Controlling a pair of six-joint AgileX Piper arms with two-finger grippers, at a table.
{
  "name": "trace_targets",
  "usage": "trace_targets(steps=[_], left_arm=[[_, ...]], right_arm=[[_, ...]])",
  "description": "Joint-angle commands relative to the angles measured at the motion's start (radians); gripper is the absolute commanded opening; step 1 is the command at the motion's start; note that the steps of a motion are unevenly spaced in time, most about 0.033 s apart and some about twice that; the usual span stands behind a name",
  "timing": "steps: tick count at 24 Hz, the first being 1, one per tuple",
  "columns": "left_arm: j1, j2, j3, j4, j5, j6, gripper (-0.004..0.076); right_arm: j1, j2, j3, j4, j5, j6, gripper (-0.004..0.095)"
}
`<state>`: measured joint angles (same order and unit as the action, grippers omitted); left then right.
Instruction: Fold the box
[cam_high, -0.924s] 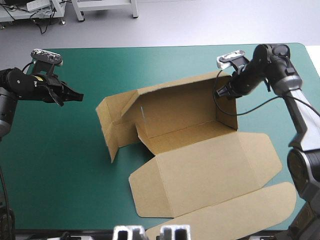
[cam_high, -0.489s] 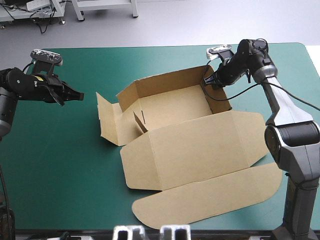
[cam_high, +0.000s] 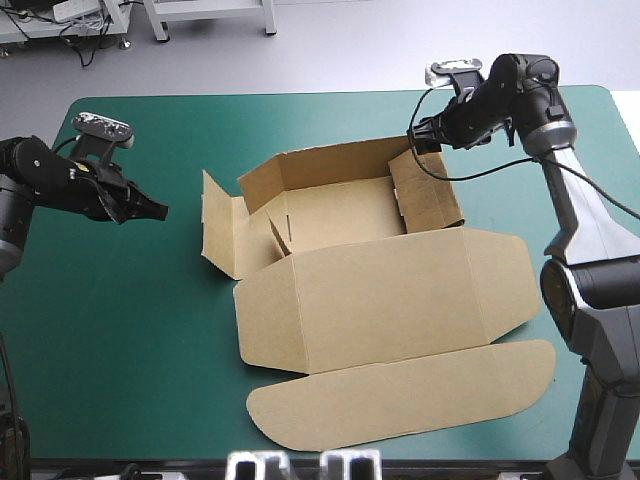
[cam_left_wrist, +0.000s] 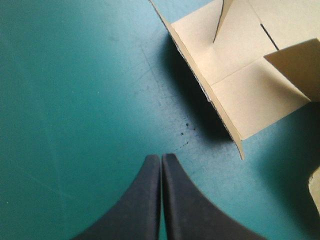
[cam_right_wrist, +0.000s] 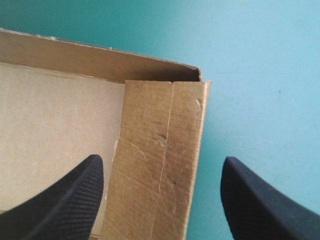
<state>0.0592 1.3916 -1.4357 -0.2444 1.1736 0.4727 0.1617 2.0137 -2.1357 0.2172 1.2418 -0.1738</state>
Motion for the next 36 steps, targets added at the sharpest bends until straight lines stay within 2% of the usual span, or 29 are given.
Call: trace_targets(steps=[1,6,9,14,18,21,24,27,33,36], left_arm=[[-0.002,-0.031,-0.024,-0.019,-0.018,0.007,-0.0003],[-0.002,-0.031,-0.022,-0.019,0.053,0.016,-0.0003],[-0.002,-0.031,-0.022,-0.03,0.011,-0.015,-0.0003],[-0.002,-0.029,-0.022,-0.045,-0.01,-0.02,-0.0003],[-0.002,-0.029,-0.022,-0.045,-0.02,-0.02,-0.0003],[-0.002,-0.029,-0.022,-0.045,-0.077,-0.05,-0.0003],[-0.002,-0.029,-0.022,-0.054,-0.132,-0.079,-0.0003],[-0.002,-0.029,-0.022,-0.059,-0.142,-0.102,-0.0003],[0.011,-0.029,-0.022,-0.025,-0.167,-0.168,-0.0003],[0.055,-0.029,-0.022,-0.017,-0.165,-0.172,-0.0003]], right_arm=[[-0.001,-0.103,-0.024,-0.002,0.006,0.004,0.0627],[-0.001,-0.105,0.127,-0.002,0.008,0.004,0.0617],[-0.001,-0.103,0.256,-0.002,0.008,-0.026,0.0573],[0.001,-0.062,0.277,0.019,0.008,-0.053,0.05],[0.017,-0.038,0.281,-0.007,0.008,-0.066,0.0378],[0.018,-0.031,0.281,-0.034,0.008,-0.085,0.0276],[0.018,-0.031,0.281,-0.076,0.008,-0.127,0.014],[0.018,-0.031,0.281,-0.079,0.008,-0.127,-0.0021],[-0.009,-0.045,0.279,-0.067,0.008,-0.125,-0.002],[-0.062,-0.091,0.279,0.029,0.009,-0.128,-0.0021]])
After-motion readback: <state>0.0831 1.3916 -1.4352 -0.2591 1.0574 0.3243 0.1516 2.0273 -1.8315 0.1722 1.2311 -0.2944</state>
